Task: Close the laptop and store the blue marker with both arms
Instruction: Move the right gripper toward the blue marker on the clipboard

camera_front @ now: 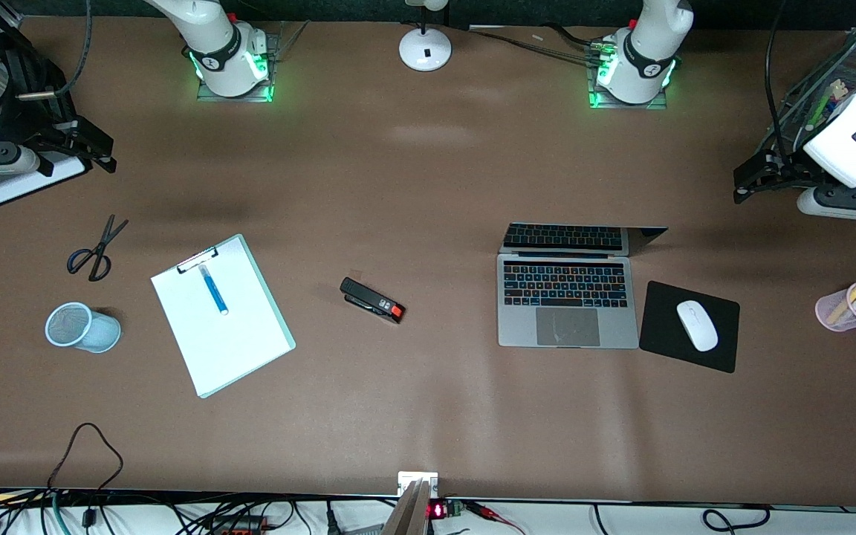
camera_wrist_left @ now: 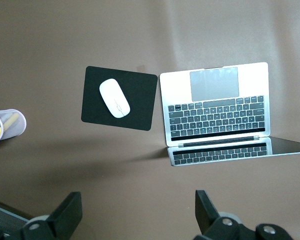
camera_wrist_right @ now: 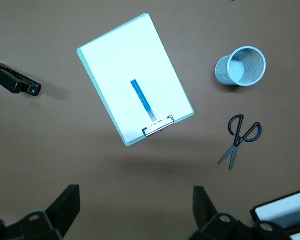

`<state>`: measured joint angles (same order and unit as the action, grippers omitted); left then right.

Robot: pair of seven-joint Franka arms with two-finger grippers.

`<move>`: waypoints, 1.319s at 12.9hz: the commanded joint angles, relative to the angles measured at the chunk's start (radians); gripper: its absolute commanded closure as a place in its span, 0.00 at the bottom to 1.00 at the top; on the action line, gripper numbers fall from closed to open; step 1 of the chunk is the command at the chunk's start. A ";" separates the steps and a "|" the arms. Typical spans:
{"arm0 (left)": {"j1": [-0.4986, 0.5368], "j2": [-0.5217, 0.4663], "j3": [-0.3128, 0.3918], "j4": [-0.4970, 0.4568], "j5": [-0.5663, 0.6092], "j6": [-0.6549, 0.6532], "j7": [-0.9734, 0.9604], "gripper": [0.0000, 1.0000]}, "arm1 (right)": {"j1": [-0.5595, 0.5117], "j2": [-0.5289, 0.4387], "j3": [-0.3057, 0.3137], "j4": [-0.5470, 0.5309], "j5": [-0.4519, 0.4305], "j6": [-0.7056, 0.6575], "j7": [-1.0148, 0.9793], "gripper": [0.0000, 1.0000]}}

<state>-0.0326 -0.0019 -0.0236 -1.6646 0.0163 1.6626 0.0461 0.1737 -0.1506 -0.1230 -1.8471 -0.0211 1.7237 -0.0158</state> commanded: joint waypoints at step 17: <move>-0.012 0.126 -0.016 0.083 0.016 -0.045 0.014 0.50 | -0.016 0.630 0.016 0.066 0.018 0.531 -0.497 0.41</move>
<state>-0.0392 0.0994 -0.0408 -1.6211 0.0163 1.6607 0.0462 0.1682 0.4184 -0.1211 -1.8109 -0.0210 2.2124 -0.4741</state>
